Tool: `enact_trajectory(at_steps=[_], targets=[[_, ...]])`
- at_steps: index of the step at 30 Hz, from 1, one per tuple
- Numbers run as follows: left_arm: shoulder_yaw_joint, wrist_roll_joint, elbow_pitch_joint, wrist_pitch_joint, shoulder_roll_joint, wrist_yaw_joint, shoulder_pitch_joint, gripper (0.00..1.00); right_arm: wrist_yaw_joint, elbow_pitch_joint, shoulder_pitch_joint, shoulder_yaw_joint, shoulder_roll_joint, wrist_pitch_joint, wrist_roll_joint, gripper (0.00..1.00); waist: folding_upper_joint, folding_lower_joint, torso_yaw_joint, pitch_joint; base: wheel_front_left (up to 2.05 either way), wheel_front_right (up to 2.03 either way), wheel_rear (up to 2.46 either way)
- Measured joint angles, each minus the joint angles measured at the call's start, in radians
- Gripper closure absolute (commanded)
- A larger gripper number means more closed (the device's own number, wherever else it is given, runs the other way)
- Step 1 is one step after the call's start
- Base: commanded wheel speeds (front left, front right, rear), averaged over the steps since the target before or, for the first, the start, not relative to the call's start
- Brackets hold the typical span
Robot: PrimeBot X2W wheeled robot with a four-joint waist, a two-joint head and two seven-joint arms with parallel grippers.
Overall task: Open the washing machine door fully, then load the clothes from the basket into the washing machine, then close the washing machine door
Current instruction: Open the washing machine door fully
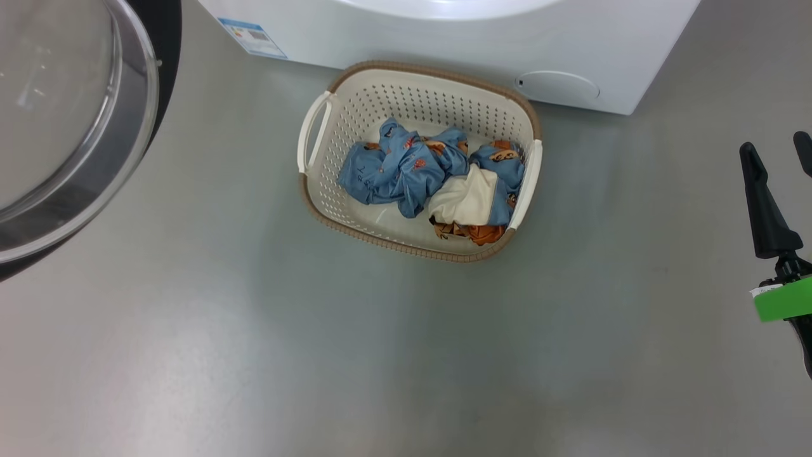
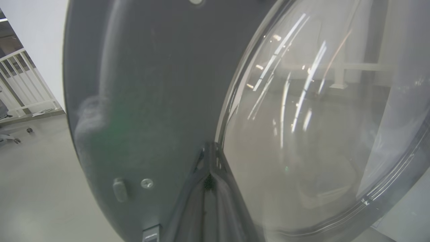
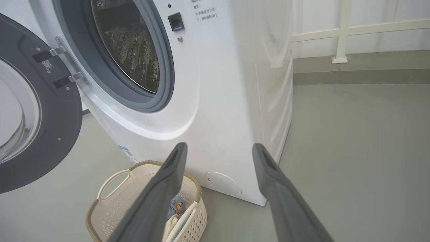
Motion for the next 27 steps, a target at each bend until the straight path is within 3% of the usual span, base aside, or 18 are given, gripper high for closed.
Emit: enact_trajectory(at_steps=[7, 20, 21, 22, 24, 25, 26, 27], targets=[[-0.003, 0.013, -0.026, 0.0, -0.006, -0.011, 0.035, 1.0, 0.0, 0.014, 0.002, 0.006, 0.033, 0.0, 0.0, 0.0, 0.0, 0.0, -0.001, -0.052, 0.0, 0.0, 0.0], [-0.077, 0.044, -0.168, 0.0, -0.048, -0.122, 0.207, 1.0, 0.0, 0.038, 0.071, 0.026, 0.092, 0.0, 0.0, 0.0, 0.0, -0.0002, -0.007, -0.199, 0.0, 0.0, 0.0], [-0.087, 0.052, -0.175, 0.0, -0.049, -0.126, 0.22, 0.95, 0.0, 0.04, 0.077, 0.026, 0.096, 0.0, 0.0, 0.0, 0.0, -0.0002, -0.008, -0.211, 0.0, 0.0, 0.0], [-0.096, 0.055, -0.185, 0.0, -0.052, -0.132, 0.233, 0.84, 0.0, 0.04, 0.083, 0.026, 0.1, 0.0, 0.0, 0.0, 0.0, -0.0002, -0.009, -0.223, 0.0, 0.0, 0.0], [-0.11, 0.054, -0.207, 0.0, -0.055, -0.142, 0.257, 0.56, 0.0, 0.043, 0.095, 0.027, 0.109, 0.0, 0.0, 0.0, -0.0001, -0.0002, -0.011, -0.246, 0.0, 0.0, 0.0], [-0.118, 0.054, -0.219, 0.0, -0.056, -0.144, 0.269, 0.12, 0.0, 0.044, 0.1, 0.027, 0.114, 0.0, 0.0, 0.0, 0.0, -0.0002, -0.012, -0.257, 0.0, 0.0, 0.0], [-0.124, 0.054, -0.231, 0.0, -0.058, -0.15, 0.282, 0.0, 0.0, 0.045, 0.106, 0.028, 0.118, 0.0, 0.0, 0.0, 0.0, -0.0002, -0.014, -0.269, 0.0, 0.0, 0.0], [-0.127, 0.054, -0.242, 0.0, -0.06, -0.151, 0.294, 0.0, 0.0, 0.046, 0.112, 0.028, 0.122, 0.0, 0.0, 0.0, 0.0, -0.0002, -0.016, -0.279, 0.0, 0.0, 0.0]])
